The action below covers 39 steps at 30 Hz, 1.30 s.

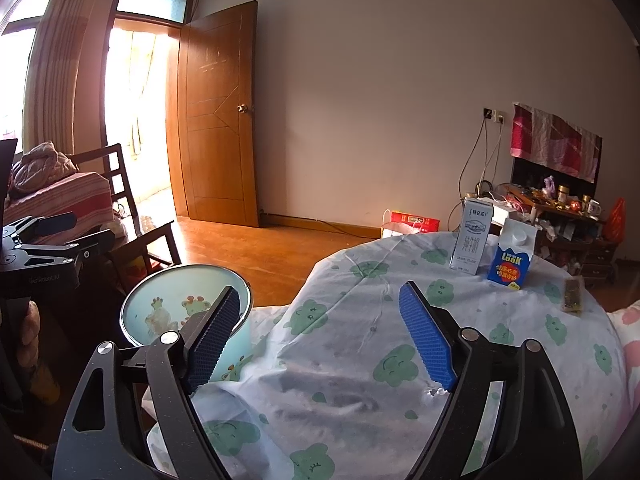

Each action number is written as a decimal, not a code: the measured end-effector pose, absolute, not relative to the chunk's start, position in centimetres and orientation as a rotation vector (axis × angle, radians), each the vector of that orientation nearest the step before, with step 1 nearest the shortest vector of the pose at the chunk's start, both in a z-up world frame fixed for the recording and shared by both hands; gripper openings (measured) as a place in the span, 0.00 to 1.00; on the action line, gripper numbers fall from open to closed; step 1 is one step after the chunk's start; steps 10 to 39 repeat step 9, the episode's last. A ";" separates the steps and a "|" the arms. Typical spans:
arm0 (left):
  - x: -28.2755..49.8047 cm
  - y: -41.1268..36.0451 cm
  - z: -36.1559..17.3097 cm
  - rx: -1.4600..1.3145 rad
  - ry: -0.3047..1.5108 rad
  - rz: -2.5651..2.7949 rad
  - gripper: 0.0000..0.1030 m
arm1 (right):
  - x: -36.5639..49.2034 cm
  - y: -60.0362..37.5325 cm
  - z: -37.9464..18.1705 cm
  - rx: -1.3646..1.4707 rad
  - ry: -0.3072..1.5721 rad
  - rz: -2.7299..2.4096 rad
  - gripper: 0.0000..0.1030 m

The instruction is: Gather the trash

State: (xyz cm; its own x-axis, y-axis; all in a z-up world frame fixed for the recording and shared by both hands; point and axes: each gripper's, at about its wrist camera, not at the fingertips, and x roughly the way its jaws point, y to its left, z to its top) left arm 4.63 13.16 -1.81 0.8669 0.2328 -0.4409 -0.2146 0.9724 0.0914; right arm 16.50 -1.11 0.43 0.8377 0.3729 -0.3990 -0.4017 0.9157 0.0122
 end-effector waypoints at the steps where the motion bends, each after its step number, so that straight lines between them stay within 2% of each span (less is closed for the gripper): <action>1: 4.6 13.1 -1.8 0.038 0.467 0.233 0.94 | 16.5 -1.1 0.4 -0.073 0.407 0.410 0.79; 9: 4.8 13.7 -1.9 0.008 0.486 0.241 0.94 | 16.7 -1.8 0.1 -0.067 0.396 0.379 0.83; 39: 4.8 13.7 -1.9 0.008 0.486 0.241 0.94 | 16.7 -1.8 0.1 -0.067 0.396 0.379 0.83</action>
